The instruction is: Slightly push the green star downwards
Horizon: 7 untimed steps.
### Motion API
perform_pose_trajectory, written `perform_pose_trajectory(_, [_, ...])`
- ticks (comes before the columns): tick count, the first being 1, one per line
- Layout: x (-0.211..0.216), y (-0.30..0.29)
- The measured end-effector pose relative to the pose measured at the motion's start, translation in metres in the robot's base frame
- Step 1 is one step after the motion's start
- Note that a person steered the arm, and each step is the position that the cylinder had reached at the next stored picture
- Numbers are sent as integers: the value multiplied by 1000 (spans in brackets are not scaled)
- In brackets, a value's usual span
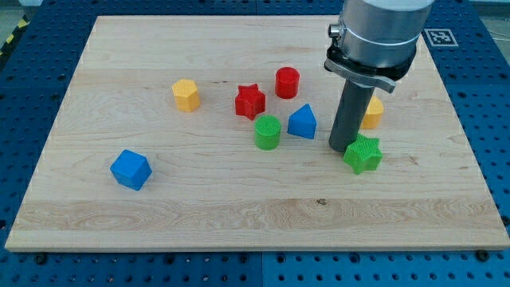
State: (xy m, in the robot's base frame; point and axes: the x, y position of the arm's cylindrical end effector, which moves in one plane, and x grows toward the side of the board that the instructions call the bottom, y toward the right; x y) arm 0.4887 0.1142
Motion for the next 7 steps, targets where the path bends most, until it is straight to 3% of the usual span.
perform_pose_trajectory(2, [17, -4])
perform_pose_trajectory(4, [101, -6])
perform_pose_trajectory(5, [117, -6])
perform_pose_trajectory(6, [99, -18])
perform_pose_trajectory(7, [26, -22])
